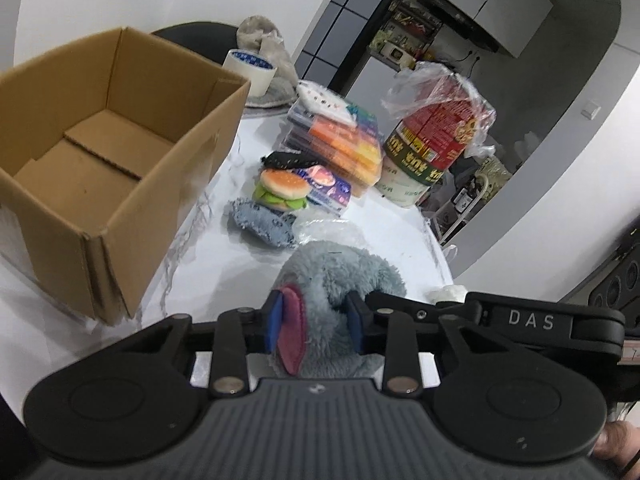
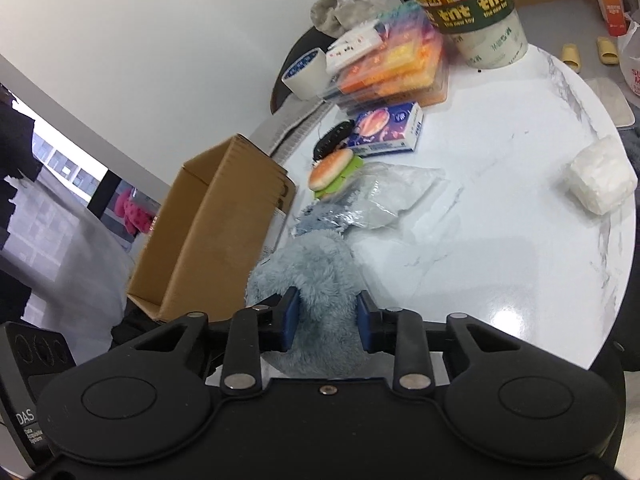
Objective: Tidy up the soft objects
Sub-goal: 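Lift the grey plush with the right gripper and carry it over the cardboard box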
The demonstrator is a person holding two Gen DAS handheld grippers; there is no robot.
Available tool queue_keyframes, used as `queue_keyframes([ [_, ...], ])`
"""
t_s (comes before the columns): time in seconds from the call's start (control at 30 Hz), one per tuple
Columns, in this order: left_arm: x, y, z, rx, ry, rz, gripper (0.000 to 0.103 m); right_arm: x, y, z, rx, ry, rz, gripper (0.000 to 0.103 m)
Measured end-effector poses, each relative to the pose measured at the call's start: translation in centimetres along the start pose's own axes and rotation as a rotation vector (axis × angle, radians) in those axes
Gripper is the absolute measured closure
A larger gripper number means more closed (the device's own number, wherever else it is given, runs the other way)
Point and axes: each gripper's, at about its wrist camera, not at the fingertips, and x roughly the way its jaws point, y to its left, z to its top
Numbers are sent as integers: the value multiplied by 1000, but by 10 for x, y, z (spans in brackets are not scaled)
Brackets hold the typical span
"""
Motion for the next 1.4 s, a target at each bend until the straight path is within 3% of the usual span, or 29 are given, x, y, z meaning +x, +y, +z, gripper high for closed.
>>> queue_keyframes([
  [0.7, -73, 2, 32, 86, -90, -15, 71, -30, 74, -3, -74, -104, 17, 75],
  [1.4, -101, 48, 86, 140, -113, 7, 71, 5, 138, 9, -97, -131, 62, 75],
])
